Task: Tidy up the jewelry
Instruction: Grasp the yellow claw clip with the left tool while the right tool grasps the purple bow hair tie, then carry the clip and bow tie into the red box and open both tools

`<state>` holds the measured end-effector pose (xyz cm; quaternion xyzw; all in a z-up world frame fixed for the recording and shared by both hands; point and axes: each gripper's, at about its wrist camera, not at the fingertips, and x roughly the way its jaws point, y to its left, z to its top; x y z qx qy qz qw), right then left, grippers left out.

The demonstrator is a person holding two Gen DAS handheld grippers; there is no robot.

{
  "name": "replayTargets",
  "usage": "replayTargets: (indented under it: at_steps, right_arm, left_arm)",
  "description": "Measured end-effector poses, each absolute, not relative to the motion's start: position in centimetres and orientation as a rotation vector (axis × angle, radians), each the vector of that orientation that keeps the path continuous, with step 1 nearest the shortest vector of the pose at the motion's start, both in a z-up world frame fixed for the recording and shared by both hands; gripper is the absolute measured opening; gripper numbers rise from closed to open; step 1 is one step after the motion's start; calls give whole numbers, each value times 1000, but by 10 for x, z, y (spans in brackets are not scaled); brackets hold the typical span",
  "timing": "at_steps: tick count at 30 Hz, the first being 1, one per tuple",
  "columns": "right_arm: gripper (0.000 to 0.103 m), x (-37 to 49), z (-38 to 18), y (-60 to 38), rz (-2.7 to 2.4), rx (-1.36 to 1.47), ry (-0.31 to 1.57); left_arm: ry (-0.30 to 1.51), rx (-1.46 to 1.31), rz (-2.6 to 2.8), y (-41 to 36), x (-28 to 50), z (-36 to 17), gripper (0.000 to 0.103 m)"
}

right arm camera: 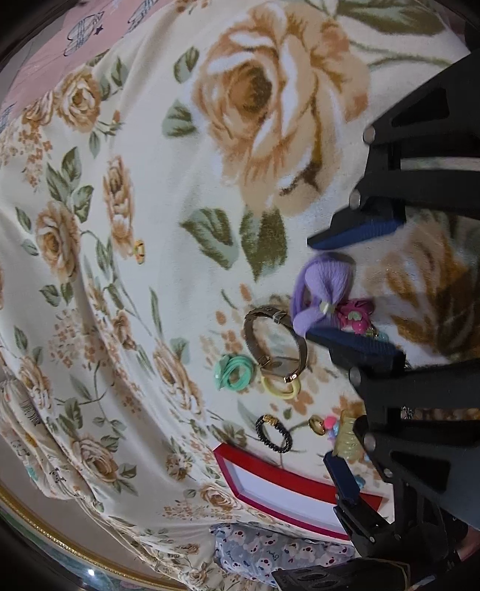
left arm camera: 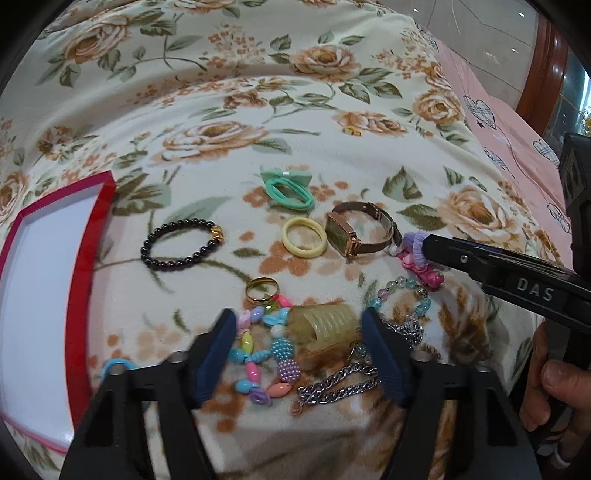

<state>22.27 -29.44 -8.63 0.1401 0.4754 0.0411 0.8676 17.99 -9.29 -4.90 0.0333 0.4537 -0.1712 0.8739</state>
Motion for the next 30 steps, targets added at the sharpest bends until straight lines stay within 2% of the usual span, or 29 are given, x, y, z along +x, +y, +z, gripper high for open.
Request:
replayTargets:
  at_steps: [1,2,4,7,18,30]
  right_arm:
    - [35,223,-87,-294,86,291,995]
    - [31,222,-86,-294,88,287,991]
    - [22,222,-84,-293,93,283,983]
    - [20,220,-79,-292,98,278,969]
    - [20,211,-52,-268,166,278,915]
    - [20,218,-45,-186,356,234,937]
  left_arm:
    - [954,69,-361,-94,181,-50,44]
    - [963,66,-367,-94,183,-52,41]
    - [961,56,-369,-93,184,-52,40]
    - [950,39,-372,-89,182,-50,40]
    - [897,-65,-352,-42,155,-21,40]
    - [858,-148,-193,38,115,4,40]
